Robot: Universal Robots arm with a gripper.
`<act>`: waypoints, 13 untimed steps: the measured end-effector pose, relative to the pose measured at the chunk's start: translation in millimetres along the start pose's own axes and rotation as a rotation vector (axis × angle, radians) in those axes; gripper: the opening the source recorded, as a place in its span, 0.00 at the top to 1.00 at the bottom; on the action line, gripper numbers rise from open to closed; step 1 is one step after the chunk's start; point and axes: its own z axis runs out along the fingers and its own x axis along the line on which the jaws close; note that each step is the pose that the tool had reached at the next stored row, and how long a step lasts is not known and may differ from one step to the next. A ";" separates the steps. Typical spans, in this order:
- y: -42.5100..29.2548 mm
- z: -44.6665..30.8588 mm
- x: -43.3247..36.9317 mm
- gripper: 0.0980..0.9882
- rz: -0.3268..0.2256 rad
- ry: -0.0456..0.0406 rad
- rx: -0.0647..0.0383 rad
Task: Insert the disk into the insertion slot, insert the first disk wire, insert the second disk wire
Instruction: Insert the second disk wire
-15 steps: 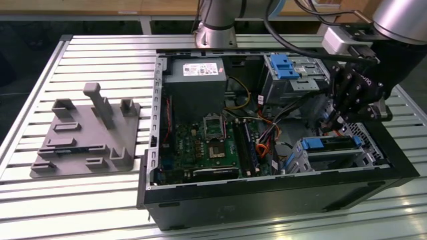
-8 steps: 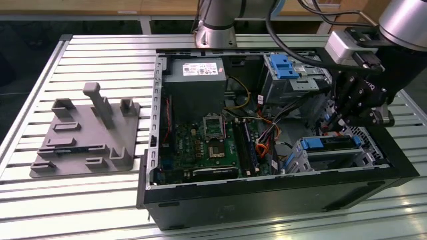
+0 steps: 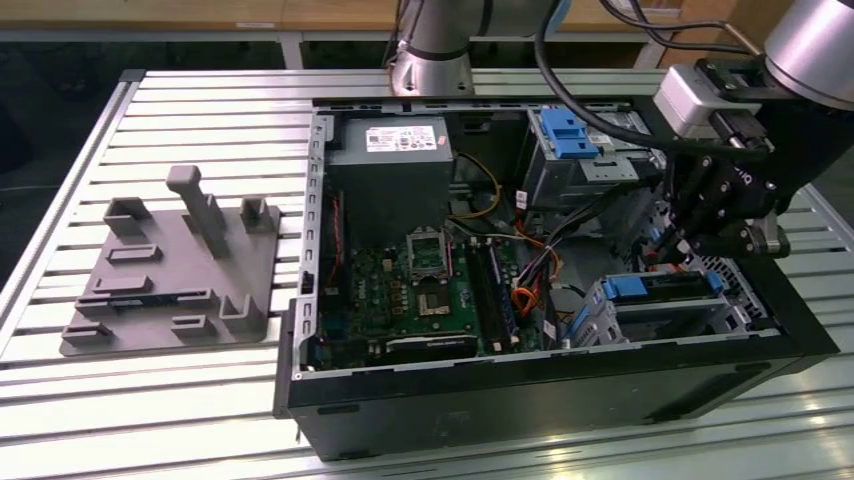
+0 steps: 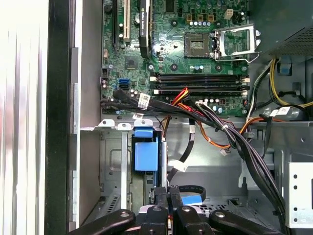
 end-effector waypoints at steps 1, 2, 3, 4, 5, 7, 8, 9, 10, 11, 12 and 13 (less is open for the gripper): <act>0.0 0.0 0.0 0.95 0.000 0.0000 0.000; -0.1 0.0 1.1 0.95 0.000 -0.0015 0.000; -0.2 0.0 3.1 0.95 0.000 -0.0060 0.000; -0.3 0.0 4.8 0.95 0.000 -0.0115 0.000; -0.5 0.1 6.4 0.95 -0.001 -0.0183 0.000; -1.1 0.1 9.1 0.95 -0.001 -0.0375 0.000; -1.3 0.1 10.2 0.95 -0.002 -0.0490 -0.001; -1.4 0.1 11.2 0.95 -0.002 -0.0592 -0.001; -1.5 0.2 11.7 0.95 -0.002 -0.0613 -0.001; -1.5 0.1 11.6 0.95 -0.002 -0.0614 -0.001; -1.5 0.1 11.6 0.95 -0.002 -0.0614 -0.001; -1.5 0.1 11.7 0.95 -0.002 -0.0614 -0.001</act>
